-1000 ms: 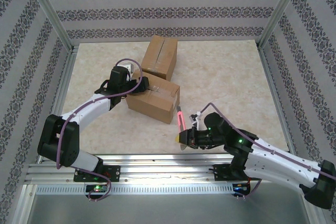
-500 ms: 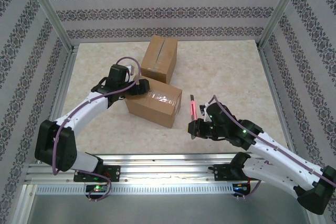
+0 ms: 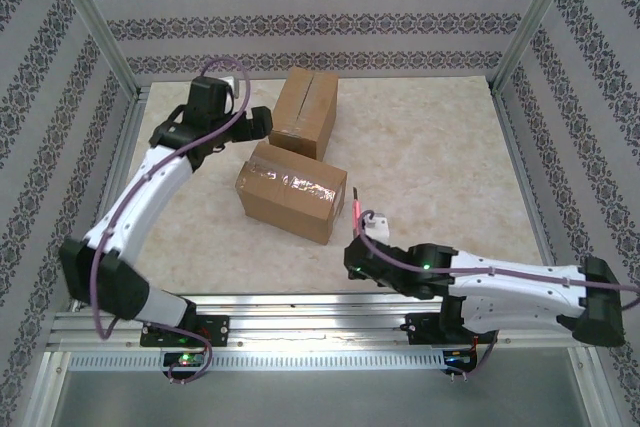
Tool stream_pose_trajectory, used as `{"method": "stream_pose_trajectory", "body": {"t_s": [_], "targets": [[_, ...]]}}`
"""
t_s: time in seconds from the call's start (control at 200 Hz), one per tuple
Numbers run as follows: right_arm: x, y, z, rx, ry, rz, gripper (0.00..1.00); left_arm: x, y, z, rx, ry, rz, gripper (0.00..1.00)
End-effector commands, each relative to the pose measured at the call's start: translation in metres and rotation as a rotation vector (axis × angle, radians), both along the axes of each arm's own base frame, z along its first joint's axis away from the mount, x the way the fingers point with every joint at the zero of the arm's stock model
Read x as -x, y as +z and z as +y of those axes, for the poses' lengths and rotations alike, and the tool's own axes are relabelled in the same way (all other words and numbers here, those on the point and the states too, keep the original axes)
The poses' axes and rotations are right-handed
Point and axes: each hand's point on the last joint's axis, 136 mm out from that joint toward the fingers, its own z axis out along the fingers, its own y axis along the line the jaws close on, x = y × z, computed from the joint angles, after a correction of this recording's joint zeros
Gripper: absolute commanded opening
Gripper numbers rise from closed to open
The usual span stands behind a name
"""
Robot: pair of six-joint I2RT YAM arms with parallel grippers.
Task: Unpack the express box
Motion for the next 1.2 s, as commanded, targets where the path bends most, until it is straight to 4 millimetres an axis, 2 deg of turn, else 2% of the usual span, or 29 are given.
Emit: {"method": "stream_pose_trajectory", "body": {"t_s": [0.0, 0.18, 0.285, 0.4, 0.545, 0.685, 0.839, 1.009, 1.199], "targets": [[-0.018, 0.017, 0.015, -0.062, -0.112, -0.073, 0.00, -0.015, -0.043, 0.020, -0.072, 0.049, 0.115, 1.00], [-0.037, 0.017, 0.036, -0.088, -0.130, -0.065, 0.00, -0.046, -0.054, 0.035, -0.048, 0.123, 0.086, 1.00], [-0.050, 0.012, 0.050, -0.112, -0.136, -0.043, 0.00, -0.054, -0.063, 0.031, -0.031, 0.114, 0.090, 1.00], [-0.066, 0.006, 0.056, -0.124, -0.156, -0.023, 0.00, -0.056, -0.082, 0.022, -0.006, 0.074, 0.126, 1.00], [-0.086, 0.008, 0.048, -0.115, -0.204, -0.047, 0.00, -0.050, -0.105, 0.018, -0.006, 0.045, 0.167, 1.00], [-0.109, 0.014, 0.030, -0.098, -0.257, -0.088, 0.00, -0.037, -0.123, 0.019, -0.018, 0.028, 0.212, 1.00], [-0.135, 0.018, 0.008, -0.064, -0.296, -0.122, 0.00, -0.015, -0.130, 0.021, -0.016, 0.019, 0.245, 0.99], [-0.163, 0.019, -0.010, -0.034, -0.298, -0.139, 0.00, 0.022, -0.128, 0.026, 0.004, 0.030, 0.273, 0.99], [-0.196, 0.023, -0.012, -0.032, -0.250, -0.133, 0.00, 0.073, -0.122, 0.030, 0.054, 0.043, 0.285, 0.99]]}}
